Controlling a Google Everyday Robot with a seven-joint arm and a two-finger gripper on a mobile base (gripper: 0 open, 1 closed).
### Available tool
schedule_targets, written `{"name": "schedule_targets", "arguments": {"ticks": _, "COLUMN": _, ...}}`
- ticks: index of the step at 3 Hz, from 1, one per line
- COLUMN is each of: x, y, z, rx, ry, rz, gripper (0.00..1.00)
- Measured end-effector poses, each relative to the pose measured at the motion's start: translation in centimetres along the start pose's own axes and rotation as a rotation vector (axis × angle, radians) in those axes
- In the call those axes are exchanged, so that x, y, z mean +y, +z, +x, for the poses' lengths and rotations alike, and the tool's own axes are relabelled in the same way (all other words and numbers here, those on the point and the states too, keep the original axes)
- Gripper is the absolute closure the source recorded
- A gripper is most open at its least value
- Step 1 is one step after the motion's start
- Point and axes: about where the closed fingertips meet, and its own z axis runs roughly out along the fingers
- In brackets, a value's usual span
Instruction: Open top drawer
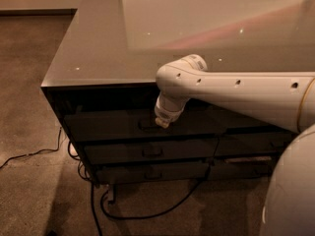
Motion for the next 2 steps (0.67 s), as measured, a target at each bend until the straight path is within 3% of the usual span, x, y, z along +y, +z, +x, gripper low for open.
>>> {"name": "schedule_targets", "arguments": {"ticks": 1, "x": -0.1, "y": -0.7, "z": -0.2, "rx": 0.0, "ry": 0.0, "rz": 0.0, "gripper": 1.0}}
{"name": "schedule_targets", "arguments": {"ticks": 2, "x": -0.2, "y": -1.9, "z": -0.5, "rx": 0.0, "ry": 0.0, "rz": 0.0, "gripper": 1.0}}
